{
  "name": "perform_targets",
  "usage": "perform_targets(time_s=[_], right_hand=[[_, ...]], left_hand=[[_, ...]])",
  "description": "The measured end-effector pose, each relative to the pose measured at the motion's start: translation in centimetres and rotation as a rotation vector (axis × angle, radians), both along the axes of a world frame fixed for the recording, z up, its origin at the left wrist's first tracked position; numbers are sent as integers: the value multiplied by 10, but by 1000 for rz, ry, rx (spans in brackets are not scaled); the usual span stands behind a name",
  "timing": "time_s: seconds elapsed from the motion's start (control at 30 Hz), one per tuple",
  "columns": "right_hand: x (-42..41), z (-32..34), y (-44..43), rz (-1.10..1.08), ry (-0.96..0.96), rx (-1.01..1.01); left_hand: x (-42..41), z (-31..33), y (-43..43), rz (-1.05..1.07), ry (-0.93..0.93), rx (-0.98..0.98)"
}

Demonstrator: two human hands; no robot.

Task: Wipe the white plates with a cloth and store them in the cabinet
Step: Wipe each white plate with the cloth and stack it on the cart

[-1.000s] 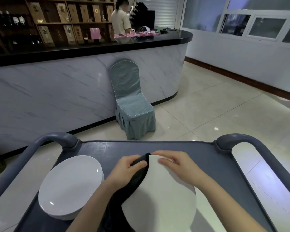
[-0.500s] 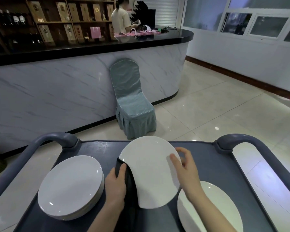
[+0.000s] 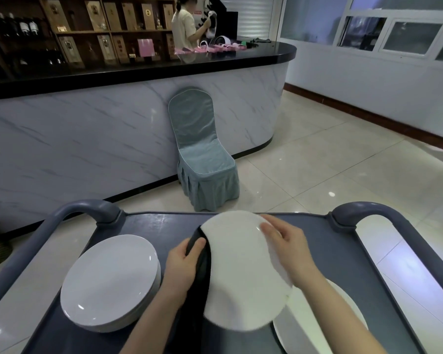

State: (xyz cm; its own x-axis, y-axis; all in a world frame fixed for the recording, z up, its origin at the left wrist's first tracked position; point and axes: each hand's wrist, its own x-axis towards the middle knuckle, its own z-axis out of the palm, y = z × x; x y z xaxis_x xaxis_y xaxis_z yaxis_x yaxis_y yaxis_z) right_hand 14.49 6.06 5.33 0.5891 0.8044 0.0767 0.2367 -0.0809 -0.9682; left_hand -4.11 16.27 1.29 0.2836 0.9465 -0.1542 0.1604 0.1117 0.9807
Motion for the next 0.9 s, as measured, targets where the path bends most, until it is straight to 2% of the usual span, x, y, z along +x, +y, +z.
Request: perform_targets(time_s=[0.07, 0.13, 0.2, 0.27, 0.33, 0.4, 0.43, 0.53, 0.6, 0.7, 0.77, 0.83, 0.9], right_hand=[[-24, -9, 4, -304, 153, 81], [-53, -19, 4, -531, 287, 98], [-65, -28, 0, -567, 328, 100], [-58, -35, -8, -421, 296, 86], [-47, -37, -23, -192, 166, 75], [-38, -35, -40, -20, -58, 62], [-33, -33, -47, 47, -226, 47], [-16, -27, -59, 296, -909, 14], [-13, -23, -56, 395, -1210, 1], [-19, -19, -48, 390, -1361, 113], [-20, -15, -47, 392, -1403, 164], [-21, -10, -47, 376, -1357, 147], [-27, -6, -48, 350, -1206, 103]], left_hand=[[12, -11, -18, 242, -112, -196], [24, -19, -33, 407, -75, -276], [25, -22, -35, 441, -101, -319], [18, -20, -27, 380, -172, -393], [9, -20, -15, 339, -185, -403], [1, -15, -3, 308, -170, -388], [-2, -12, 3, 291, -147, -384], [-9, -6, 20, 210, -65, -396], [-11, 0, 28, 119, -8, -407], [-9, 7, 32, 6, 30, -473], [-10, 11, 32, -18, -14, -561], [-11, 15, 31, -3, -116, -626], [-10, 18, 27, 9, -232, -630]])
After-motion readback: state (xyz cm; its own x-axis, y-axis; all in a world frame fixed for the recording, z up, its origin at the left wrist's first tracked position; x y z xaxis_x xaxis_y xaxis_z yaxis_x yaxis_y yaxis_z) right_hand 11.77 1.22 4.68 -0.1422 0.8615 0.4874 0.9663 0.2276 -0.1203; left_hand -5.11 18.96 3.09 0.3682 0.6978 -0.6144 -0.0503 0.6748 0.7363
